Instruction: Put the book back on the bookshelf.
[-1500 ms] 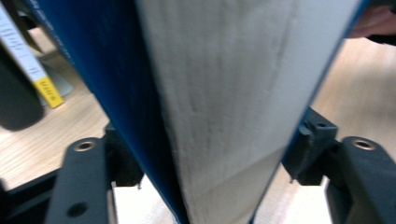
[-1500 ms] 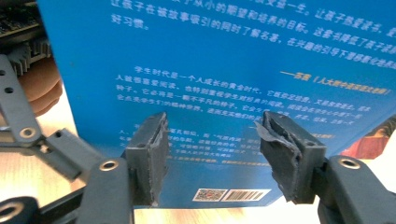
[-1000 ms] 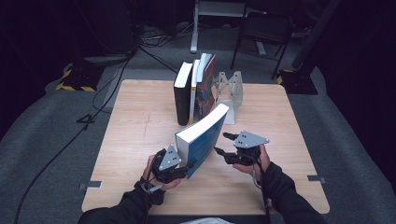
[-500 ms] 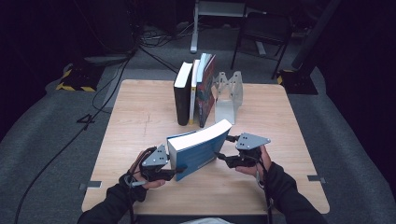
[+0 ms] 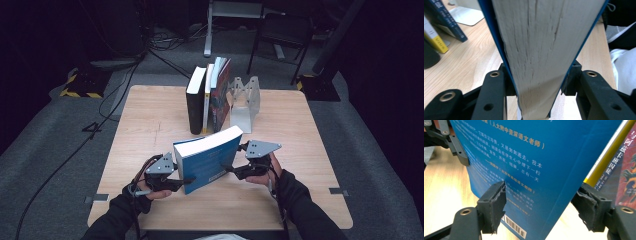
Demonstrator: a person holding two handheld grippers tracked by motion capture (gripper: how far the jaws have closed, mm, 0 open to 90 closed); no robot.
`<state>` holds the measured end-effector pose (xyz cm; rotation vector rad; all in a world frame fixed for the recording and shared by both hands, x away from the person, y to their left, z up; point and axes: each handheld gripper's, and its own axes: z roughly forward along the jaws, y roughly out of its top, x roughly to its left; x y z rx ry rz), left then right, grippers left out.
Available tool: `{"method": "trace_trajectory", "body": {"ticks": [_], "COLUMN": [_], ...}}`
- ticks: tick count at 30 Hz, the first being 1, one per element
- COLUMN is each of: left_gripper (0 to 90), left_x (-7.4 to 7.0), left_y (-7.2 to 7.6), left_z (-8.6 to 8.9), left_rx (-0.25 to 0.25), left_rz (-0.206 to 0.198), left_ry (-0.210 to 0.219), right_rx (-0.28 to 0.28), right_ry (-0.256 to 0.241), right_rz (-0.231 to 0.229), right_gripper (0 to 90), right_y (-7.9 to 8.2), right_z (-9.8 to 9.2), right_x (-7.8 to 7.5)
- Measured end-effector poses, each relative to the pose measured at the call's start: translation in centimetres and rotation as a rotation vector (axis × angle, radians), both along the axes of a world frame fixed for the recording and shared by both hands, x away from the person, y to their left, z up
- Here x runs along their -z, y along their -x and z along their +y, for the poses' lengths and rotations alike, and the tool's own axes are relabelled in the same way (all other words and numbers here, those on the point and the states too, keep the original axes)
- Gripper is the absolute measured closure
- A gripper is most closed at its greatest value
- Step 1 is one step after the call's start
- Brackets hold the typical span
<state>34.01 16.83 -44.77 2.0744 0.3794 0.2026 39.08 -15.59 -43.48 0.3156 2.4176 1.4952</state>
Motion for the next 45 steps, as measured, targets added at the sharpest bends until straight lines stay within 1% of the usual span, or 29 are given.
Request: {"method": "trace_trajectory", "body": {"ticks": [1,2,5,7,9,12,13,14,16,18,21,23,25,27,28,30,32,36,37,38,40,41,44,45], "left_gripper": [57.2,56.4,53.5,52.0,51.0,51.2,51.2,51.0,50.6,50.2,51.1,52.6,53.3,52.4,51.0,46.9,43.9,42.0,41.6,41.1,39.9,39.5,37.9,37.3], "left_x": [0.0,-0.1,0.0,0.0,-0.1,-0.2,-0.2,-0.2,-0.3,-0.3,-0.2,-0.3,-0.3,-0.4,-0.4,-0.4,-0.5,-0.5,-0.5,-0.6,-0.6,-0.6,-0.6,-0.6], "left_y": [0.0,0.0,-0.1,0.0,0.1,0.2,0.2,0.1,0.1,0.0,-0.3,-0.4,-0.6,-0.9,-1.1,-1.7,-2.4,-3.1,-3.1,-3.5,-4.0,-4.0,-5.1,-5.1], "left_z": [0.1,0.2,0.8,1.0,1.1,1.2,1.3,1.5,1.6,1.7,1.7,1.7,1.6,1.3,1.0,0.5,0.0,-1.5,-1.5,-2.3,-3.1,-3.1,-4.6,-4.6], "left_rx": [-0.008,-0.013,-0.045,-0.057,-0.067,-0.074,-0.079,-0.081,-0.087,-0.087,-0.071,-0.064,-0.054,-0.061,-0.066,-0.085,-0.081,-0.058,-0.058,-0.039,-0.016,-0.016,0.018,0.018], "left_rz": [-0.003,-0.014,0.0,-0.004,-0.016,-0.022,-0.018,-0.018,-0.018,-0.011,-0.007,-0.013,-0.015,-0.024,-0.025,-0.018,-0.019,-0.017,-0.017,-0.02,-0.015,-0.015,-0.003,-0.003], "left_ry": [-0.003,-0.01,0.011,0.013,0.004,0.0,0.004,0.003,0.004,0.007,0.013,0.009,0.005,-0.001,-0.003,0.001,0.0,0.001,0.001,-0.006,-0.008,-0.008,-0.008,-0.008], "right_rx": [-0.001,0.0,0.001,-0.005,-0.017,-0.037,-0.037,-0.052,-0.072,-0.079,-0.09,-0.087,-0.088,-0.09,-0.092,-0.098,-0.103,-0.081,-0.076,-0.074,-0.079,-0.079,-0.055,-0.055], "right_ry": [-0.003,-0.003,-0.01,-0.019,-0.023,-0.006,-0.006,-0.001,0.011,0.014,0.025,0.001,-0.008,-0.017,-0.014,-0.034,-0.04,-0.028,-0.024,-0.021,-0.026,-0.026,-0.022,-0.022], "right_rz": [0.005,0.012,0.019,0.03,0.038,0.03,0.03,0.033,0.028,0.025,0.022,0.03,0.021,0.023,0.015,0.016,0.008,-0.011,-0.014,-0.018,-0.02,-0.02,-0.042,-0.042], "right_gripper": [29.9,30.8,34.9,37.9,40.6,44.7,44.7,47.4,49.2,49.4,47.2,42.7,42.1,43.9,45.4,49.3,52.4,54.9,55.2,55.7,56.5,56.5,56.3,56.3], "right_y": [-0.1,-0.2,-0.4,-0.5,-0.4,-0.1,-0.1,0.1,0.3,0.4,0.5,0.3,0.2,0.3,0.4,0.6,1.0,1.9,2.1,2.3,2.6,2.6,3.3,3.3], "right_z": [0.0,0.1,-0.1,-0.3,-0.6,-0.9,-0.9,-1.1,-1.2,-1.2,-1.1,-0.6,-0.3,-0.4,-0.6,-1.2,-1.8,-3.1,-3.5,-3.8,-4.5,-4.5,-5.1,-5.1], "right_x": [0.0,0.0,0.0,0.0,-0.1,-0.3,-0.3,-0.4,-0.5,-0.6,-0.8,-1.1,-1.3,-1.5,-1.7,-2.1,-2.4,-3.0,-3.2,-3.3,-3.7,-3.7,-4.5,-4.5]}}
